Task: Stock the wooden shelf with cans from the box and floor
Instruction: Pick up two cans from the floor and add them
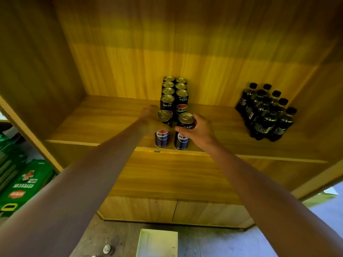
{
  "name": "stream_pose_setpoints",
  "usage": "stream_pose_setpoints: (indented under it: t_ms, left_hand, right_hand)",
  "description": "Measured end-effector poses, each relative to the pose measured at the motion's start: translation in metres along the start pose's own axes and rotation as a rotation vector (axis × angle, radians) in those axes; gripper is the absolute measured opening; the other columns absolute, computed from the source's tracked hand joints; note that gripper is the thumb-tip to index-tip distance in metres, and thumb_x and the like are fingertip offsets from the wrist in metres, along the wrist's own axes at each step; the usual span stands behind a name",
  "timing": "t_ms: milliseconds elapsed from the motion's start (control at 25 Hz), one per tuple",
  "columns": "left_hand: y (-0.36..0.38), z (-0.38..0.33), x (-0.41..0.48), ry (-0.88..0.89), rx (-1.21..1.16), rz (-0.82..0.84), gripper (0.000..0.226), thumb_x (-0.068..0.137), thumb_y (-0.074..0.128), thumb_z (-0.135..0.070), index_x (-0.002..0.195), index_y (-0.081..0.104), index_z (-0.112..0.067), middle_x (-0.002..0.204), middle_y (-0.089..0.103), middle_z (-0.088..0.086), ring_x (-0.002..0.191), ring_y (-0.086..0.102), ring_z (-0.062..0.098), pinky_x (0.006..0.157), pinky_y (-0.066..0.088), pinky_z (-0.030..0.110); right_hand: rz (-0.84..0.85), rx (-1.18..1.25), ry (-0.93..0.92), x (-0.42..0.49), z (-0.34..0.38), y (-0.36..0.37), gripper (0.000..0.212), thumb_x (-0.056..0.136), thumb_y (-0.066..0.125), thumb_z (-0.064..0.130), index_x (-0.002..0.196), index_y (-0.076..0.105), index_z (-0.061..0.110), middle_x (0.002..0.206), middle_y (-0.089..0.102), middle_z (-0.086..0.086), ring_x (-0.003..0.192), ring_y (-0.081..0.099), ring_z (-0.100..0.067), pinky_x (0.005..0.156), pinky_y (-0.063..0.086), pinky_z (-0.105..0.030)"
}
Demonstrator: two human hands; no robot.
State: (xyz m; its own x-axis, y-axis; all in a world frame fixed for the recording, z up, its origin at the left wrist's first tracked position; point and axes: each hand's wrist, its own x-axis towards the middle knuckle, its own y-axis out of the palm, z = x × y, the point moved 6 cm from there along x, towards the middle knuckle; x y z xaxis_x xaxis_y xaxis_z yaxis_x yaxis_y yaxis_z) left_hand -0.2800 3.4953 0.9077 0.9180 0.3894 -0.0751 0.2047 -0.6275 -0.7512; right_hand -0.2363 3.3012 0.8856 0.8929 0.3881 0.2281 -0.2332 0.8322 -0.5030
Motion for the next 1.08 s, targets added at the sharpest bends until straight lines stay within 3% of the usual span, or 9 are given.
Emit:
stream_pose_setpoints:
  t_ms: [80,120,280,400,560,880,1080]
  left_hand:
    - [0.001,-0.005,0.001,0.007,-0.022,0.008,0.047,0.060,0.093,-0.018,0.096,0.063,-0.016,0.101,0.066,0.006,0.087,0.061,0.020,0.053,0.044,0.023]
    - [0.003,-0.007,0.005,0.012,-0.043,0.011,0.046,0.060,0.093,-0.016,0.095,0.062,-0.018,0.099,0.064,0.005,0.086,0.060,0.020,0.052,0.043,0.023]
    - [0.004,-0.004,0.006,0.029,-0.131,-0.018,0.069,0.062,0.091,-0.013,0.121,0.056,-0.009,0.108,0.059,0.004,0.097,0.057,0.021,0.065,0.046,0.028]
    - [0.007,0.010,-0.005,0.072,-0.206,-0.118,0.069,0.061,0.093,-0.021,0.117,0.055,-0.008,0.102,0.060,0.001,0.089,0.057,0.017,0.057,0.042,0.023]
    - [0.016,0.028,-0.013,0.102,-0.238,-0.233,0.058,0.061,0.094,-0.029,0.104,0.058,-0.012,0.094,0.064,0.000,0.082,0.060,0.018,0.056,0.042,0.023]
    - [0.018,0.027,0.009,0.100,-0.263,-0.211,0.052,0.063,0.094,-0.026,0.099,0.057,-0.019,0.088,0.062,-0.008,0.084,0.063,0.017,0.062,0.046,0.023]
    - [0.017,0.026,0.016,0.103,-0.283,-0.197,0.053,0.064,0.094,-0.026,0.099,0.055,-0.020,0.085,0.058,-0.014,0.078,0.059,0.010,0.059,0.040,0.019]
  right_hand:
    - [0.008,0.008,0.009,0.006,-0.002,0.004,0.056,0.070,0.090,0.038,0.114,0.064,0.016,0.111,0.072,0.001,0.098,0.069,-0.014,0.082,0.061,-0.036]
    - [0.011,0.014,0.015,0.009,-0.002,0.005,0.057,0.070,0.090,0.038,0.116,0.064,0.015,0.112,0.073,0.000,0.099,0.069,-0.015,0.083,0.061,-0.038]
    - [0.024,0.014,0.011,0.012,-0.001,0.008,0.058,0.072,0.089,0.038,0.119,0.062,0.016,0.115,0.072,0.000,0.102,0.069,-0.015,0.086,0.060,-0.041]
    - [0.010,0.021,0.001,-0.001,-0.008,0.011,0.060,0.072,0.088,0.037,0.121,0.061,0.015,0.113,0.072,0.003,0.098,0.070,-0.008,0.084,0.060,-0.040]
    - [-0.047,-0.046,0.048,-0.012,-0.023,0.018,0.054,0.078,0.085,0.037,0.118,0.062,0.009,0.111,0.073,-0.005,0.098,0.070,-0.018,0.081,0.061,-0.042]
    - [-0.028,-0.059,0.032,0.030,-0.022,0.030,0.046,0.084,0.080,0.029,0.121,0.061,0.009,0.117,0.071,-0.009,0.105,0.069,-0.022,0.085,0.057,-0.033]
    - [-0.056,-0.135,0.021,0.055,-0.024,0.031,0.042,0.086,0.079,0.025,0.120,0.062,0.006,0.117,0.071,-0.011,0.106,0.069,-0.025,0.090,0.057,-0.043]
